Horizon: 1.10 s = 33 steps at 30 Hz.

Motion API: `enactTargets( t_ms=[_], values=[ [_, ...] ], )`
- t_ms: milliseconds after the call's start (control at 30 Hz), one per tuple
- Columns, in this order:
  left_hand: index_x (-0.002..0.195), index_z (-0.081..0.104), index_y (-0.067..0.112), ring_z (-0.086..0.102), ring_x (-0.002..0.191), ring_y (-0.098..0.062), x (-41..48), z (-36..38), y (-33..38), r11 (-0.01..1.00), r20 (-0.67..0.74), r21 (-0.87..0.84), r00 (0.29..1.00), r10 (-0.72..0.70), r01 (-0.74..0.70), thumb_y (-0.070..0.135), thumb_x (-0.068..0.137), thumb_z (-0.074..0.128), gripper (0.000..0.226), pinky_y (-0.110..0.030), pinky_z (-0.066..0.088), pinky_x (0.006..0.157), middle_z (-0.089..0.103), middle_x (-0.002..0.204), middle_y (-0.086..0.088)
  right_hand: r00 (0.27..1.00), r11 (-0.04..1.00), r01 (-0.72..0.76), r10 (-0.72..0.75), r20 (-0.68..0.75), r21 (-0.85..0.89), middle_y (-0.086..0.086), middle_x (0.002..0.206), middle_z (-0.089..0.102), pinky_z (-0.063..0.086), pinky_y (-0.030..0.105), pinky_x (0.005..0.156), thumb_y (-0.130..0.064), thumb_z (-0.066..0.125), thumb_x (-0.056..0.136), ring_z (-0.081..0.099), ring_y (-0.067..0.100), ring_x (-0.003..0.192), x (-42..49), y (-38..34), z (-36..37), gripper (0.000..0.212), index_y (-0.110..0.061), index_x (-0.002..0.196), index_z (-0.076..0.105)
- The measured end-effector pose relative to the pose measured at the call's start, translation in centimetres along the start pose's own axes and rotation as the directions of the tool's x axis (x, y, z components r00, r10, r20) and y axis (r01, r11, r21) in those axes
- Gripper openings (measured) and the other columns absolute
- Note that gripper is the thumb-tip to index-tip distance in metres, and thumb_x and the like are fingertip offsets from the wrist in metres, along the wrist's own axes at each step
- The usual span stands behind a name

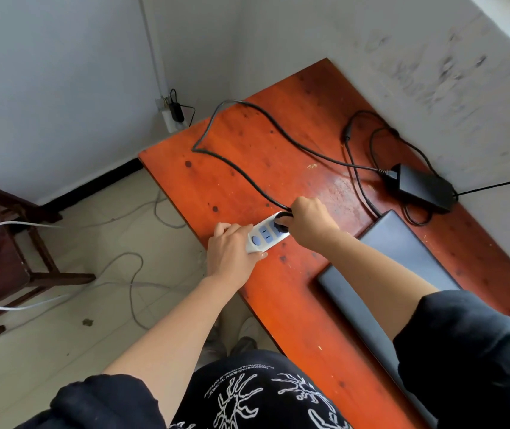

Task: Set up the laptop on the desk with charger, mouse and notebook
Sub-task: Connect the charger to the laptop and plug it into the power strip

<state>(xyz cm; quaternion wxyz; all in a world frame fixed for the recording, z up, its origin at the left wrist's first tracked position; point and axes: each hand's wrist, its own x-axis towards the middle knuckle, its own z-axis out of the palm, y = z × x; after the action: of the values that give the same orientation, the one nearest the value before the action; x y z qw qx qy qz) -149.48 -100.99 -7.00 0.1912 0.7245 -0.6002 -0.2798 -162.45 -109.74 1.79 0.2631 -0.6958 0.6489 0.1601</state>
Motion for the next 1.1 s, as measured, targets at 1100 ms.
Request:
enactTargets(
  t_ms=[1100],
  values=[
    [0.128,0.059,0.016,0.044,0.113,-0.020,-0.3,0.3,0.0,0.997,-0.046,-0.083,0.999,0.001,-0.005,0.038,0.074,0.078,0.062,-0.033,0.038,0.086,0.065,0.113,0.001,0.997,0.995,0.081,-0.082,-0.007,-0.054,0.004,0.060,0.040,0.029,0.030,0.044,-0.019,0.060,0.092,0.039,0.021,0.053,1.5,-0.1,1.1,0.042,-0.007,0.059,0.037]
  ],
)
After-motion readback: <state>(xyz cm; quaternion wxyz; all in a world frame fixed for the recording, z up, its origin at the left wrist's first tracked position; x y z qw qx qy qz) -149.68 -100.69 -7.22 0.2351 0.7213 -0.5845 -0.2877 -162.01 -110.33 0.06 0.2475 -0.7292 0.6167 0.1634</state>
